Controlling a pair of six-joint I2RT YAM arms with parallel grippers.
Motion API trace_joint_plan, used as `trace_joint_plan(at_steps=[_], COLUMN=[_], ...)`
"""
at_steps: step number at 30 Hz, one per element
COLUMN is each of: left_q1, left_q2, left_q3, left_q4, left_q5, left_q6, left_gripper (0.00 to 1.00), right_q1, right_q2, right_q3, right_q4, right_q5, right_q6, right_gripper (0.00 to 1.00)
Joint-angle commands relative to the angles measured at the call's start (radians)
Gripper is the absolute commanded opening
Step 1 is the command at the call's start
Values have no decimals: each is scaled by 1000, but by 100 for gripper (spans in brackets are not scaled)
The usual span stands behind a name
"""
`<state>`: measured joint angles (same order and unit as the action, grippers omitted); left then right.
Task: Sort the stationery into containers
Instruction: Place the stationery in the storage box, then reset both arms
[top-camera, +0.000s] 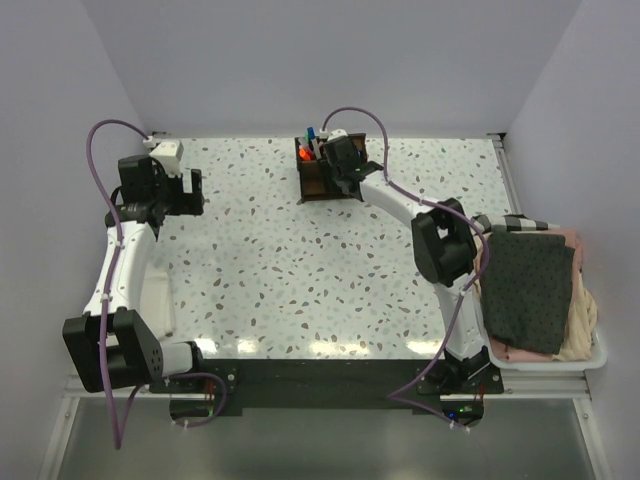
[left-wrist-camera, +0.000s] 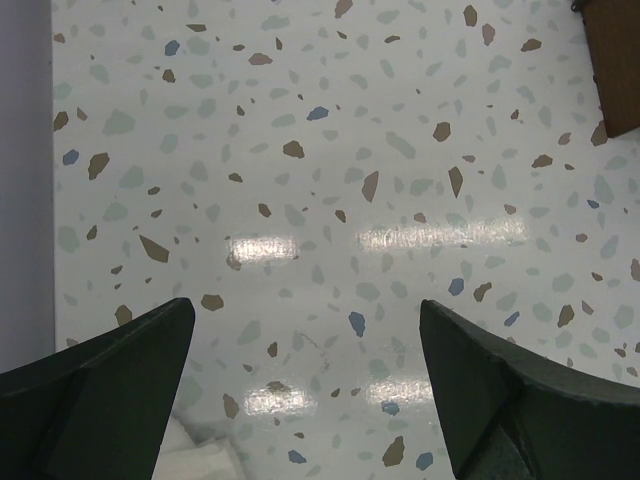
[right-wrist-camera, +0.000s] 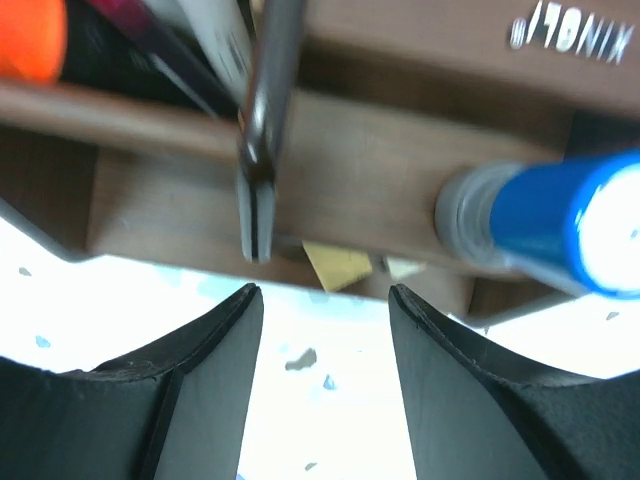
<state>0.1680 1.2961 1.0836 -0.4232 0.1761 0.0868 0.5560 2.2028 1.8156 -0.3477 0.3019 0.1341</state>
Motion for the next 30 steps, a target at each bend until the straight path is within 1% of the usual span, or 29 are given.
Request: trace_joint_plan(at_steps=[1, 3, 6, 7, 8, 9, 10, 12, 14, 18, 20, 21, 26, 30], left_q1=[5, 4, 5, 5, 5, 4, 5, 5, 4, 4, 4, 2, 1, -4], left_q2=[-24, -24, -24, -23, -21, -20, -17, -14, -8, 9, 11, 15, 34, 63], left_q3=[4, 12, 24, 25, 25, 25, 22, 16, 10, 24, 33, 39, 76, 128], left_q4=[46, 37, 23, 23, 21, 24, 29, 52, 75, 95, 97, 97, 90, 80], left_q5=[20, 16, 14, 14, 17, 26, 29, 37, 39, 40, 49, 56, 80, 94], left_q6=[-19, -15, -9, -10, -12, -9, -7, 1, 10, 16, 31, 36, 47, 45], left_gripper=[100, 100, 100, 100, 100, 100, 100, 100, 100, 100, 100, 100, 100, 100], right_q1=[5, 7, 7, 7, 7, 4, -1, -34, -65, -139, -145, -148, -163, -191], right_q2=[-158, -196, -277, -320, -342, -363, -386, -443, -494, -578, -615, -658, -755, -798], right_q3=[-87, -150, -225, -240, -268, -282, -294, -318, -331, -357, -386, -401, -498, -521], right_q4=[-34, -45, -24, -13, -1, 31, 47, 70, 62, 7, 1, 10, 30, 32], right_q5=[-32, -73, -96, -80, -45, 6, 87, 94, 76, 80, 141, 157, 145, 144], right_q6=[45, 42, 7, -34, -56, -68, -88, -117, -111, -50, -45, -44, -68, -56], right_gripper=[57, 59, 76, 81, 95, 99, 99, 99, 99, 99, 99, 99, 99, 99])
